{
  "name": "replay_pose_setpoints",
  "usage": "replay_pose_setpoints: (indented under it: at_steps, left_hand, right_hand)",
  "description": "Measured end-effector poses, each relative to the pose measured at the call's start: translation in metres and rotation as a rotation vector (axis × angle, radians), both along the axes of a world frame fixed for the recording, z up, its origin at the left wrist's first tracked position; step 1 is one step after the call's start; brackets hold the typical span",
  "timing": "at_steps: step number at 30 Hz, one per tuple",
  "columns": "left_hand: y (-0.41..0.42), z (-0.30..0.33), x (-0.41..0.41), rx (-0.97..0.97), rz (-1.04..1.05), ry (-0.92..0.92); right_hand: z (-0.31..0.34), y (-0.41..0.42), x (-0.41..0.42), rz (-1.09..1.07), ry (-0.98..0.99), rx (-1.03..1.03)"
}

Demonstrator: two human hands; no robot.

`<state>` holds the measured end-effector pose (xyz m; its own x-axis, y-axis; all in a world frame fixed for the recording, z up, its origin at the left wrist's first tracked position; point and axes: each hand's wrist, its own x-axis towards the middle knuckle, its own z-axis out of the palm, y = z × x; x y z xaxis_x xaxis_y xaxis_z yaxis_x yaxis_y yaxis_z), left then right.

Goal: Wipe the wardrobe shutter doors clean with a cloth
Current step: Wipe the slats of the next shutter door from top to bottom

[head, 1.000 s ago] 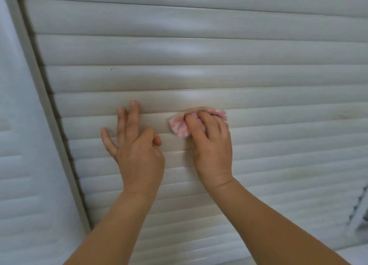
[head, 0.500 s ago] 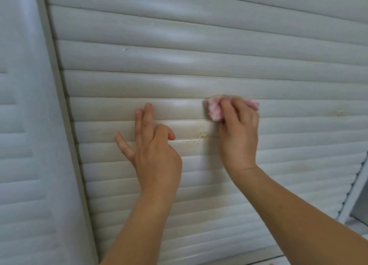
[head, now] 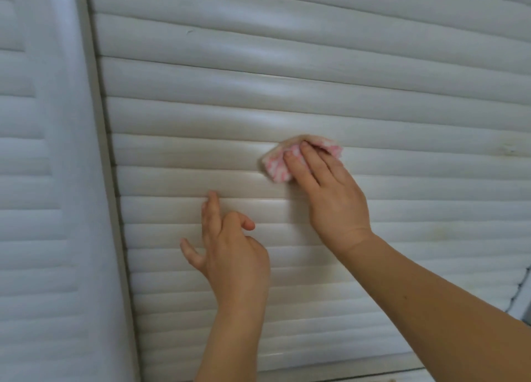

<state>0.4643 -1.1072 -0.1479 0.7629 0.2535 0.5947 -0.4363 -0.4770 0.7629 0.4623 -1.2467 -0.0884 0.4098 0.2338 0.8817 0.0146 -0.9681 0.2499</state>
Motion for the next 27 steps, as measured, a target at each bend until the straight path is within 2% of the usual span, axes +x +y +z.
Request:
replay_pose_setpoints:
  at_steps: [4, 6, 8, 13, 18, 23, 27]
  left_hand:
    - [-0.006, -0.002, -0.006, -0.043, -0.029, 0.068]
    - [-0.011, -0.001, -0.009, -0.073, -0.048, 0.088]
    - [-0.013, 0.001, -0.01, -0.106, -0.073, 0.093]
    - [-0.008, -0.002, -0.009, -0.191, -0.242, 0.023]
    - [0.008, -0.015, 0.007, -0.45, -0.423, -0.052]
    - [0.012, -0.015, 0.005, -0.326, -0.394, -0.086]
    - [0.01, -0.016, 0.003, -0.215, -0.34, -0.074]
  right_hand:
    - [-0.007, -0.041, -0.021, -0.121, -0.021, 0.28]
    - [-0.007, -0.04, -0.022, -0.139, -0.023, 0.466]
    - [-0.007, -0.025, -0.015, -0.149, -0.035, 0.539]
    - [-0.011, 0.049, 0.009, 0.049, -0.029, 0.194]
    - [-0.003, 0.096, 0.032, 0.187, 0.131, -0.07]
    - [0.001, 0.073, 0.024, 0.17, 0.119, -0.252]
    - [-0.005, 0.045, 0.012, 0.072, 0.05, -0.217]
